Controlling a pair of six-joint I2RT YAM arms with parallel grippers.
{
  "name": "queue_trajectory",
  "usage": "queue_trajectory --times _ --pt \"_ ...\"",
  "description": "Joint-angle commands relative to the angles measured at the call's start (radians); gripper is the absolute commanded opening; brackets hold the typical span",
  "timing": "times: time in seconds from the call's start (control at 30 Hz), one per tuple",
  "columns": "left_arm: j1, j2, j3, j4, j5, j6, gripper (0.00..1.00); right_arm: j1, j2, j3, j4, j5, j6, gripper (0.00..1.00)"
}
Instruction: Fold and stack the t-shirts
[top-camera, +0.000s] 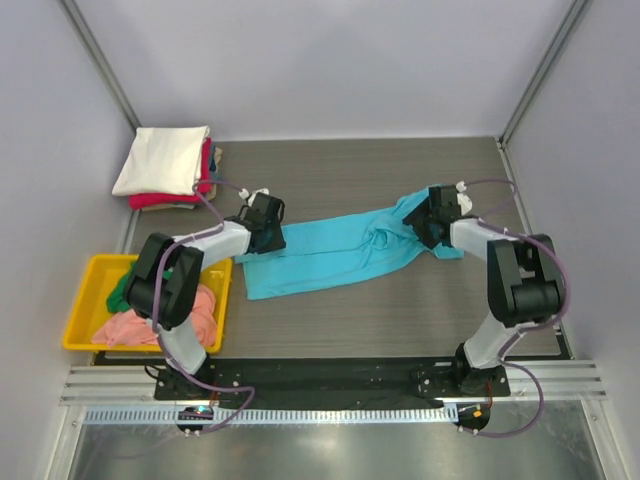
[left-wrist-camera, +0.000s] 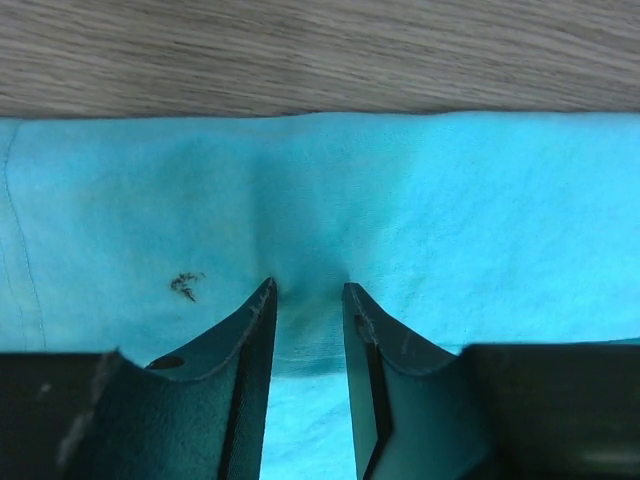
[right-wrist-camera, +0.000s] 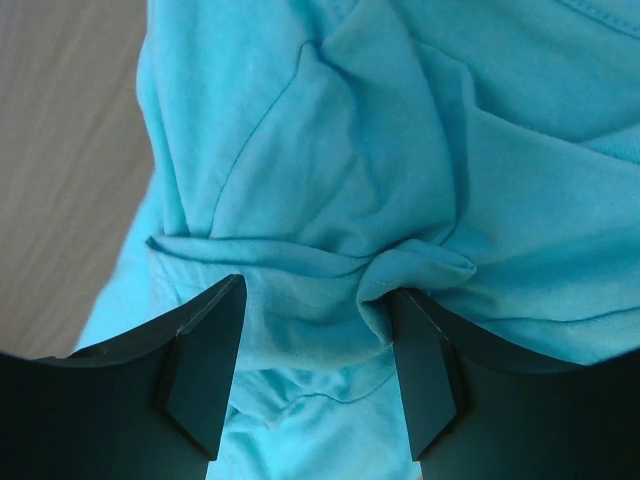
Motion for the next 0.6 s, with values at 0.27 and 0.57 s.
queue_trajectory --times 0.27,0.57 --pt "-0.244 -0.094 -0.214 0.028 0.099 -0.22 0.32 0.05 0.642 0.715 -0.192 -0.279 -0.089 0.52" --pt "-0.515 -0.097 -0.159 0.063 0.14 -0.409 0.32 0.158 0.986 1.24 -0.269 -0.428 -0.221 0.54"
